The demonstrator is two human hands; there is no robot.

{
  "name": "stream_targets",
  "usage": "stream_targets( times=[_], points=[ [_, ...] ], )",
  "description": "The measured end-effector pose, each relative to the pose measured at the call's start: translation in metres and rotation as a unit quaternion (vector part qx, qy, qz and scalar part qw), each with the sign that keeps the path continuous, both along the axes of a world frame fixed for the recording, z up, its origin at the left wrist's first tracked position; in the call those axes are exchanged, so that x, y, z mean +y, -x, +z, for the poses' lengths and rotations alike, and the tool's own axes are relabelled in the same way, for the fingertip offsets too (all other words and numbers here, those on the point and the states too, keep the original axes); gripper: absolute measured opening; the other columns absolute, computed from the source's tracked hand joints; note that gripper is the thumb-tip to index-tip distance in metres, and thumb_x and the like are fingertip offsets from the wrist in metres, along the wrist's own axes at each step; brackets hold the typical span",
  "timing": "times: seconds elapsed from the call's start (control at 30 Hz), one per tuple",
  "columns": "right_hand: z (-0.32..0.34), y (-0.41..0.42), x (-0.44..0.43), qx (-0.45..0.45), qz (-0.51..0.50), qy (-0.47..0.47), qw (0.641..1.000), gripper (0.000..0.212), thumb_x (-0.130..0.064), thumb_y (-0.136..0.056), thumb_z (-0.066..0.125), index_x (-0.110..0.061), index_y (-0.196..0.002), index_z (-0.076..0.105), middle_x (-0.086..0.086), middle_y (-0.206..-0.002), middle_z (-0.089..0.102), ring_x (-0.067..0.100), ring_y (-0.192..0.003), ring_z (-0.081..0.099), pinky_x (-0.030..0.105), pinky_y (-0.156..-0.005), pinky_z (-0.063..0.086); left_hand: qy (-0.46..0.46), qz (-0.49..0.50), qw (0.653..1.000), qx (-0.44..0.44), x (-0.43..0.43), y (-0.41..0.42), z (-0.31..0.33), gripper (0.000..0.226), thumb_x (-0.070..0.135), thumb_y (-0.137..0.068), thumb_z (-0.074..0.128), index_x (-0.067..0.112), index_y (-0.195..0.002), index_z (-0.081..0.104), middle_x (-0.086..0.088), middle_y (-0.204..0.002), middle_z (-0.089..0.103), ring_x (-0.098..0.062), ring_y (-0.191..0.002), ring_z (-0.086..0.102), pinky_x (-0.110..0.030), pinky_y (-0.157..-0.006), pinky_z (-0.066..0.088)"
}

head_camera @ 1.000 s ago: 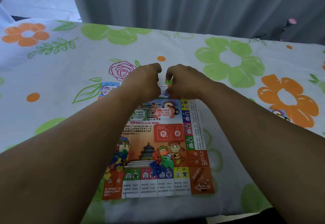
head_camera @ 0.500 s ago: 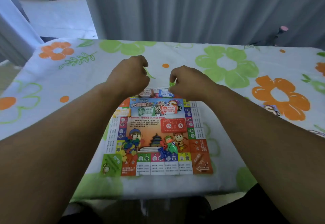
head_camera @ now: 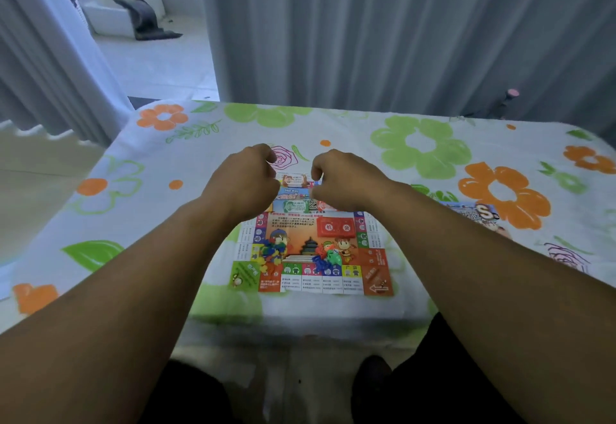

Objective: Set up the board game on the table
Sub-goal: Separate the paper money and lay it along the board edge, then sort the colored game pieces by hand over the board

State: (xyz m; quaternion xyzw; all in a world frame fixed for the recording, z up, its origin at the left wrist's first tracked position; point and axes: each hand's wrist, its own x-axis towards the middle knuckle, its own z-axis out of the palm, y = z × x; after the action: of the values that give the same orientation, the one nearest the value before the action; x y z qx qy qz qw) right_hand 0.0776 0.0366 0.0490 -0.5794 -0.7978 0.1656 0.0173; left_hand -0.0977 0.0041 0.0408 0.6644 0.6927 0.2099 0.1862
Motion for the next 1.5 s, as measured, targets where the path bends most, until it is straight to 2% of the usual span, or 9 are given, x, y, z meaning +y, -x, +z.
stream_targets(
  times=[0.2,0.37,0.53,0.63,0.83,1.03,1.17,1.37,1.5],
  points=[
    [0.017,0.0,-0.039,-0.022,0.005,0.0,1.0,0.012,-0.027,-0.09,0.065,-0.019,-0.098,0.061,0.003,-0.099,0.066,0.023,-0.083,0.064,0.036,-0.065,0.049,-0.001,-0.004,1.0,-0.013,-0.033,0.008,0.02,0.041,0.017,-0.093,0.064,0.015,-0.133,0.055,-0.002,-0.121,0.069,-0.023,-0.096,0.066,-0.032,-0.071,0.05],
    [0.043,0.003,-0.064,-0.032,-0.001,-0.013,0.999,0.019,-0.027,-0.091,0.066,-0.017,-0.108,0.063,0.004,-0.102,0.066,0.025,-0.088,0.063,0.041,-0.079,0.056,0.003,0.019,1.0,-0.023,-0.053,0.022,0.034,0.038,0.013,-0.093,0.061,0.013,-0.131,0.057,-0.006,-0.124,0.066,-0.027,-0.102,0.064,-0.036,-0.079,0.052],
    [0.062,0.004,-0.089,-0.022,-0.012,-0.029,0.999,0.021,-0.028,-0.091,0.068,-0.015,-0.106,0.063,0.003,-0.105,0.065,0.026,-0.09,0.063,0.044,-0.082,0.056,0.018,0.044,0.995,-0.086,-0.071,0.029,0.045,0.037,0.002,-0.093,0.047,0.01,-0.127,0.059,-0.011,-0.124,0.066,-0.03,-0.106,0.066,-0.045,-0.089,0.056],
    [0.065,0.001,-0.103,-0.018,-0.012,-0.029,0.999,0.018,-0.027,-0.09,0.068,-0.017,-0.104,0.062,-0.008,-0.111,0.063,0.025,-0.088,0.064,0.043,-0.08,0.056,0.018,0.044,0.993,-0.112,-0.078,0.021,0.05,0.033,0.005,-0.094,0.052,0.008,-0.126,0.06,-0.012,-0.123,0.067,-0.032,-0.107,0.066,-0.046,-0.091,0.055],
    [0.056,-0.013,-0.109,-0.026,-0.029,-0.021,0.999,0.013,-0.027,-0.088,0.065,-0.019,-0.098,0.062,0.003,-0.096,0.066,0.026,-0.086,0.064,0.04,-0.074,0.053,0.03,0.017,0.993,-0.113,-0.083,-0.003,0.046,0.034,0.005,-0.093,0.054,0.008,-0.126,0.061,-0.015,-0.119,0.067,-0.033,-0.104,0.065,-0.041,-0.084,0.054],
    [0.014,-0.028,-0.092,-0.028,-0.029,0.015,0.999,0.018,-0.03,-0.088,0.065,-0.02,-0.103,0.061,0.0,-0.097,0.064,0.025,-0.089,0.062,0.042,-0.081,0.054,0.07,-0.054,0.996,0.004,-0.083,-0.027,0.021,0.038,0.01,-0.092,0.051,0.016,-0.129,0.059,-0.008,-0.124,0.067,-0.028,-0.106,0.063,-0.041,-0.091,0.053],
    [-0.032,-0.039,-0.076,-0.012,-0.048,0.052,0.997,0.007,-0.025,-0.087,0.064,-0.023,-0.092,0.06,-0.001,-0.09,0.064,0.023,-0.085,0.062,0.041,-0.078,0.055,0.126,-0.11,0.984,0.064,-0.073,-0.045,-0.009,0.035,0.015,-0.094,0.057,0.017,-0.128,0.058,-0.005,-0.123,0.067,-0.026,-0.11,0.062,-0.042,-0.094,0.052],
    [-0.077,-0.048,-0.068,-0.012,-0.07,0.082,0.994,0.011,-0.028,-0.091,0.064,-0.019,-0.095,0.058,0.002,-0.098,0.064,0.021,-0.085,0.061,0.035,-0.075,0.054,0.19,-0.17,0.962,0.095,-0.056,-0.069,-0.038,0.028,0.021,-0.095,0.062,0.017,-0.122,0.06,-0.005,-0.115,0.065,-0.023,-0.097,0.061,-0.036,-0.083,0.053],
    [-0.084,-0.044,-0.062,-0.007,-0.096,0.085,0.992,0.011,-0.027,-0.092,0.063,-0.019,-0.096,0.058,0.003,-0.096,0.065,0.021,-0.082,0.062,0.032,-0.067,0.048,0.202,-0.206,0.949,0.123,-0.048,-0.081,-0.049,0.02,0.026,-0.097,0.058,0.017,-0.115,0.058,-0.002,-0.105,0.063,-0.018,-0.082,0.054,-0.03,-0.069,0.042]
  ],
)
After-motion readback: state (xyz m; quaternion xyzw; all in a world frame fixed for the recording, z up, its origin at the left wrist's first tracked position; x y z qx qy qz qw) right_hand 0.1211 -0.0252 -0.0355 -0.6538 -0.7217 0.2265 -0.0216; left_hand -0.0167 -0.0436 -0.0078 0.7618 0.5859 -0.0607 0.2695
